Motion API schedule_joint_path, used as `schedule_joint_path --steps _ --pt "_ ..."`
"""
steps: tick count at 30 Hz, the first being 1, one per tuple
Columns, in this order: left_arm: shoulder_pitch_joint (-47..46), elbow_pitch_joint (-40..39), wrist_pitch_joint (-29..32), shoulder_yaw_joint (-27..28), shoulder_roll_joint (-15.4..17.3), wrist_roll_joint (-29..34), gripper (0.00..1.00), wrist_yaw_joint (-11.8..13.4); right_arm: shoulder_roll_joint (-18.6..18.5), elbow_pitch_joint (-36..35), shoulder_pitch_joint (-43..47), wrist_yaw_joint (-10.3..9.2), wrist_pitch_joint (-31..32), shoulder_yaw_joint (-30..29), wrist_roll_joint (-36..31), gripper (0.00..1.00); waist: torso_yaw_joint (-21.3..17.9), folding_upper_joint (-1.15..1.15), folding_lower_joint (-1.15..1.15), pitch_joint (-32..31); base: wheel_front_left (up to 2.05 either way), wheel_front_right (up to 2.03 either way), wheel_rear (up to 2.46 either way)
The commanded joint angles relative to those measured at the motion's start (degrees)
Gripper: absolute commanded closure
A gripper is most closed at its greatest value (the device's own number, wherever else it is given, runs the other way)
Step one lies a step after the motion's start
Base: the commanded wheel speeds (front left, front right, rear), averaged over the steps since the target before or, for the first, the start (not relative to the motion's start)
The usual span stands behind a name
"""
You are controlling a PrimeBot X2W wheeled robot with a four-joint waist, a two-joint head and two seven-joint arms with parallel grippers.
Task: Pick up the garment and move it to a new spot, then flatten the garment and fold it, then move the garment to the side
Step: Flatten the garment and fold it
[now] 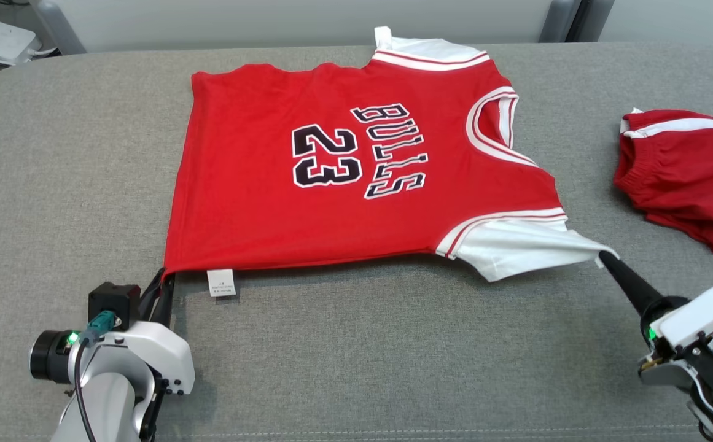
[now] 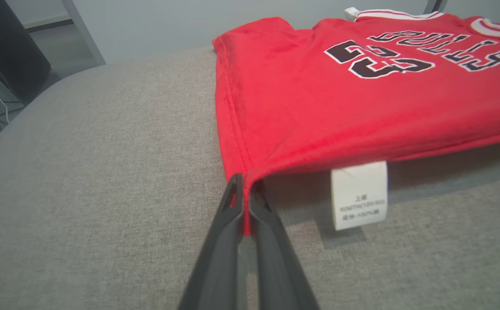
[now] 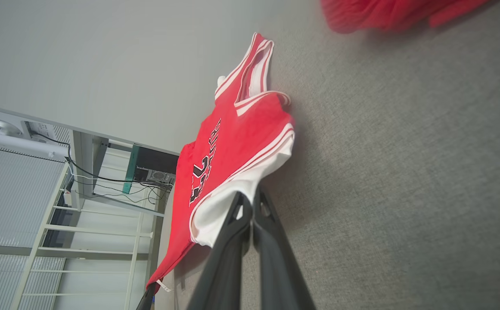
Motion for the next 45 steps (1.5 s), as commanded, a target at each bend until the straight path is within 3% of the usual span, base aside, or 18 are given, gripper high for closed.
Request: schedule_joint_path --steps 1,12,22,32,44,45 --pt "-0.3 -0.9 -0.5 2.3 2.1 0.5 1.00 0.7 -1.6 -1.3 1.1 0.26 -0.1 0.1 0.5 1.00 0.0 0.00 0.00 -0.2 0.00 0.00 0.00" --pt "4.8 -0.2 -0.5 3.7 -0.3 2.3 1.00 0.0 1.0 0.8 4.7 0.26 1.1 2.9 -1.0 1.00 0.2 0.00 0.00 -4.7 0.00 0.00 0.00" --pt "6.8 0.4 -0.5 4.1 -0.7 4.3 1.00 0.0 1.2 0.6 7.1 0.26 2.6 2.9 -0.7 1.00 0.5 0.00 0.00 -7.3 0.00 0.00 0.00" --pt "5.9 -0.2 -0.5 5.3 -0.5 5.5 1.00 0.9 1.2 -0.1 7.1 0.26 2.9 3.0 -2.4 1.00 0.2 0.00 0.00 -5.4 0.00 0.00 0.00" --pt "4.6 -1.4 -0.5 5.6 -1.8 6.6 1.00 0.5 4.3 3.1 3.4 0.26 2.6 3.9 -4.8 1.00 0.4 0.00 0.00 -3.2 0.00 0.00 0.00" --pt "4.6 -1.7 -0.5 5.7 -2.0 6.6 0.89 0.5 4.5 3.3 3.2 0.26 2.5 4.0 -5.0 1.00 0.5 0.00 0.00 -3.0 0.00 0.00 0.00"
